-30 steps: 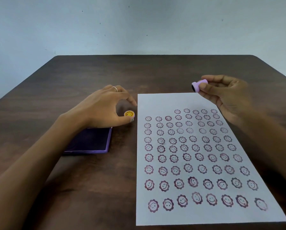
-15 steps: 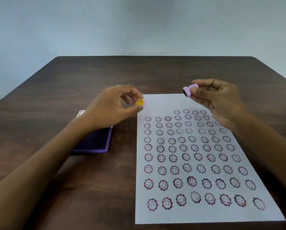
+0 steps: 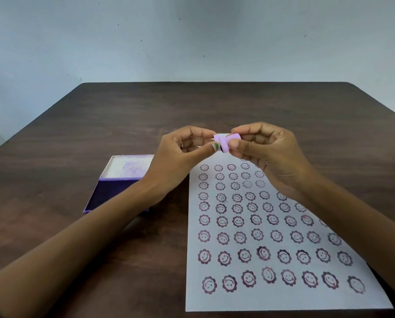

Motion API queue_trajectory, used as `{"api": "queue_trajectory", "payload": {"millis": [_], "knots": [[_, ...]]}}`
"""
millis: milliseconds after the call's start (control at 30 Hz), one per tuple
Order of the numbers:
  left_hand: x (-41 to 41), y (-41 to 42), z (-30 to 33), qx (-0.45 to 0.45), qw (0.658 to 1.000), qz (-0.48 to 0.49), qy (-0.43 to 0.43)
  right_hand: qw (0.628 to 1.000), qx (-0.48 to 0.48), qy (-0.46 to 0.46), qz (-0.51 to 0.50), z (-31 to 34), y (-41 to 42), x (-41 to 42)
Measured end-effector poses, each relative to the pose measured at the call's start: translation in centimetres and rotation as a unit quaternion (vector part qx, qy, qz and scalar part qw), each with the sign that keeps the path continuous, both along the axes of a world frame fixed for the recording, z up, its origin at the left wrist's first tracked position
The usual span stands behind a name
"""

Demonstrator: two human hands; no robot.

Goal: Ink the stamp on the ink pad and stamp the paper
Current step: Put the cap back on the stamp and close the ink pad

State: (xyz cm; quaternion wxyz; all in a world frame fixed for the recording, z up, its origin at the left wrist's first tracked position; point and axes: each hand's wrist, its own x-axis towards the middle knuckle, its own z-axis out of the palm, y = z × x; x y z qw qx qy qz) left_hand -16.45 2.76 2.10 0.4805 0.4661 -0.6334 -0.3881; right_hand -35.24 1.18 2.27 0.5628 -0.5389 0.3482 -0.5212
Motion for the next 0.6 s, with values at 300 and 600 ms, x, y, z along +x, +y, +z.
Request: {"api": "queue_trajectory", "payload": {"millis": [300,600], "knots": [[-0.23,0.12,-0.18,0.008,1.000,-0.009,0.024,1.000,-0.001,0.010,-0.019,0.00,0.13,0.03],[-0.28,0.07,-0.72,0.007,1.000,0.004,0.029,0.999,-0.023,0.031,-0.027,-0.35,0.28,0.15]]}}
